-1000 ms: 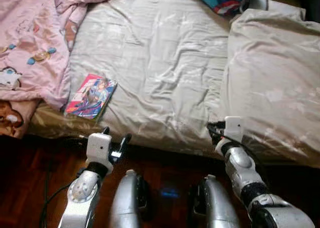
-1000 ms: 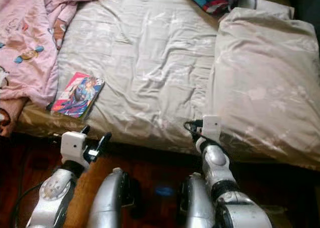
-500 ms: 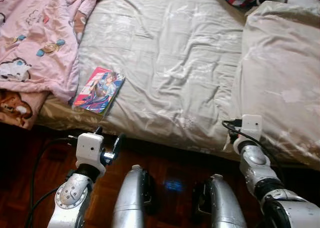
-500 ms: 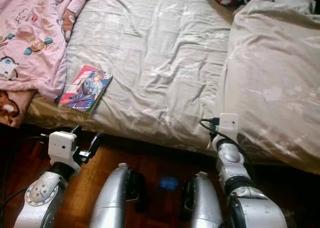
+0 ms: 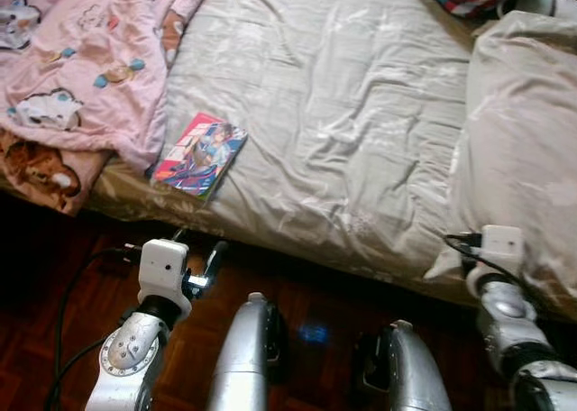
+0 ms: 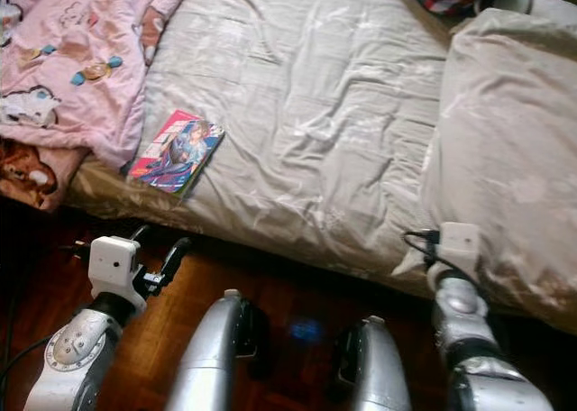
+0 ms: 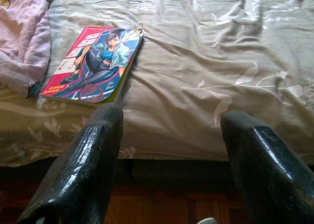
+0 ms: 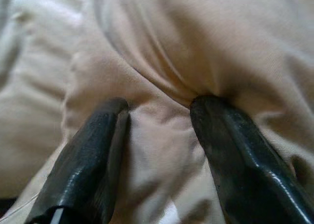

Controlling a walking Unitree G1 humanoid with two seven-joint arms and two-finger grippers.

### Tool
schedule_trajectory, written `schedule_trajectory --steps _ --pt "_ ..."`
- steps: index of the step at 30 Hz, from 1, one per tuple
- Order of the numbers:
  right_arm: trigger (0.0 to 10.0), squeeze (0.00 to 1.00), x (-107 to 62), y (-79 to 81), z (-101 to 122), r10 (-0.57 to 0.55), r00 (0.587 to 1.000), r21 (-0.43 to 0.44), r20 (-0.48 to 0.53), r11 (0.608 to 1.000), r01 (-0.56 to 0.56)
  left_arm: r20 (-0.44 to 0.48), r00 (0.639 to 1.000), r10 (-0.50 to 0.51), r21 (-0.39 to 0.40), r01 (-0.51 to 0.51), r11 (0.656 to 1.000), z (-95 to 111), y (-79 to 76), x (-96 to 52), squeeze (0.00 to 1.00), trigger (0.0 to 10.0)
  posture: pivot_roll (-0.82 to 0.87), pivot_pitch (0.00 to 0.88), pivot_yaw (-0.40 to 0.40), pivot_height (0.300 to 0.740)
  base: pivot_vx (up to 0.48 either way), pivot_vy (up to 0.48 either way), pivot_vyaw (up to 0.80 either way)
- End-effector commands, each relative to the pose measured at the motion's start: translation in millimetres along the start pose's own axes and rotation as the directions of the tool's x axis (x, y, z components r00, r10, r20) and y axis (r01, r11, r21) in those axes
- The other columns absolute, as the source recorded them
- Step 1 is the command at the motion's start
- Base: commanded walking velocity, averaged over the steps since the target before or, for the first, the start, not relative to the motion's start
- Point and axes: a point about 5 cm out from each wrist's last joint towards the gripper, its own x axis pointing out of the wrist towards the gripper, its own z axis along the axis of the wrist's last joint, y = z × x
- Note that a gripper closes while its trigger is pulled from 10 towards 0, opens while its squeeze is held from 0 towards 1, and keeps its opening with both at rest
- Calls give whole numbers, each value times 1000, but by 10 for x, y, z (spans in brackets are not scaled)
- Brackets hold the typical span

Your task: Clean up the room

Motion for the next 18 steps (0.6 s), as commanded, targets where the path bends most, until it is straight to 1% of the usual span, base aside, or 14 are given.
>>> schedule_trajectory --steps 1,3,4,5,6,7,9,11,14,15,17,18 --pt "10000 0 -55 -482 -124 -193 980 23 -54 981 195 -43 999 13 -7 -14 1000 -71 40 -60 0 10000 190 472 91 644 0 0 0" --pt "10000 0 -43 -662 -15 -241 970 29 -18 970 241 -45 999 13 -8 -14 1000 -75 36 -53 0 10000 186 472 92 644 0 0 0" --pt "10000 0 -40 -715 22 -254 967 30 -7 967 254 -45 999 13 -9 -14 1000 -75 34 -50 0 10000 186 472 92 644 0 0 0" --pt "10000 0 -40 -715 22 -254 967 30 -7 967 254 -45 999 13 -9 -14 1000 -75 34 -50 0 10000 186 472 92 644 0 0 0" --pt "10000 0 -30 -863 154 -287 957 36 33 958 285 -46 999 11 -13 -11 1000 -81 22 -40 0 10000 177 468 90 644 0 0 0" --pt "10000 0 -28 -915 203 -298 953 39 48 954 296 -46 999 10 -14 -10 1000 -85 18 -37 0 10000 177 468 90 644 0 0 0" --pt "10000 0 -28 -915 203 -298 953 39 48 954 296 -46 999 10 -14 -10 1000 -85 18 -37 0 10000 177 468 90 644 0 0 0" --pt "10000 0 -24 -989 286 -310 948 41 73 951 308 -48 999 9 -15 -10 1000 -92 16 -31 0 10000 170 467 88 644 0 0 0" --pt "10000 0 -17 -992 320 -302 949 36 87 953 300 -48 999 7 -17 -8 1000 -103 13 -15 0 10000 162 459 83 644 0 0 0" --pt "10000 0 -13 -898 262 -264 961 21 78 965 263 -48 999 6 -18 -7 1000 -111 6 -3 0 10000 160 455 82 644 0 0 0" --pt "10000 0 -21 -766 146 -217 975 13 53 976 217 -49 999 6 -18 -6 1000 -117 1 5 0 10000 162 453 83 644 0 0 0" --pt "10000 0 -39 -656 30 -183 983 14 25 983 183 -49 999 4 -18 -5 1000 -119 -2 5 0 10000 167 451 85 644 0 0 0"
